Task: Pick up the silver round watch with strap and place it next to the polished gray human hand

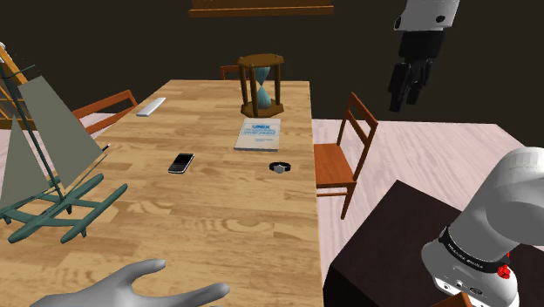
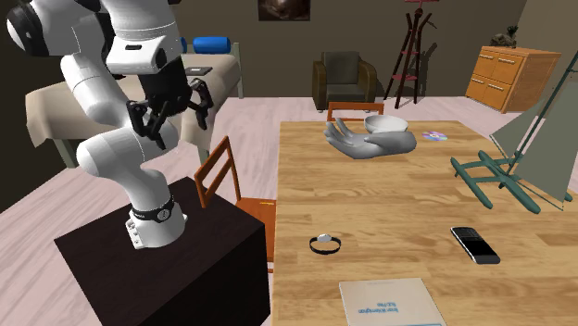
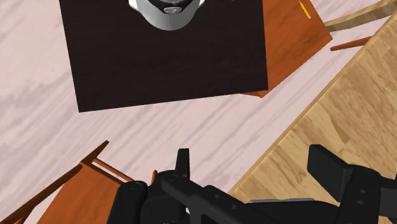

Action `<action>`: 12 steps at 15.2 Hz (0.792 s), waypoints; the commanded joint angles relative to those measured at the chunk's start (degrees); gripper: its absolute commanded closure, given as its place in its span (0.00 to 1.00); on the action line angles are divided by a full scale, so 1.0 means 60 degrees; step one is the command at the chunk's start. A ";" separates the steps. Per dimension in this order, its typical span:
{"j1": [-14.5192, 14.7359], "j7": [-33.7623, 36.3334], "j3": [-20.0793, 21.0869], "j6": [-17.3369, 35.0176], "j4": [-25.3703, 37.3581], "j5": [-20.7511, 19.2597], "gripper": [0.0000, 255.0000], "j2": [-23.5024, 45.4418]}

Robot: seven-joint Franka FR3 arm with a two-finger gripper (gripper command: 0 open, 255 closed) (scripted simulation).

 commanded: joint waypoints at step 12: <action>0.0802 -0.0680 0.0973 0.3702 -0.0310 -0.0123 0.00 0.2571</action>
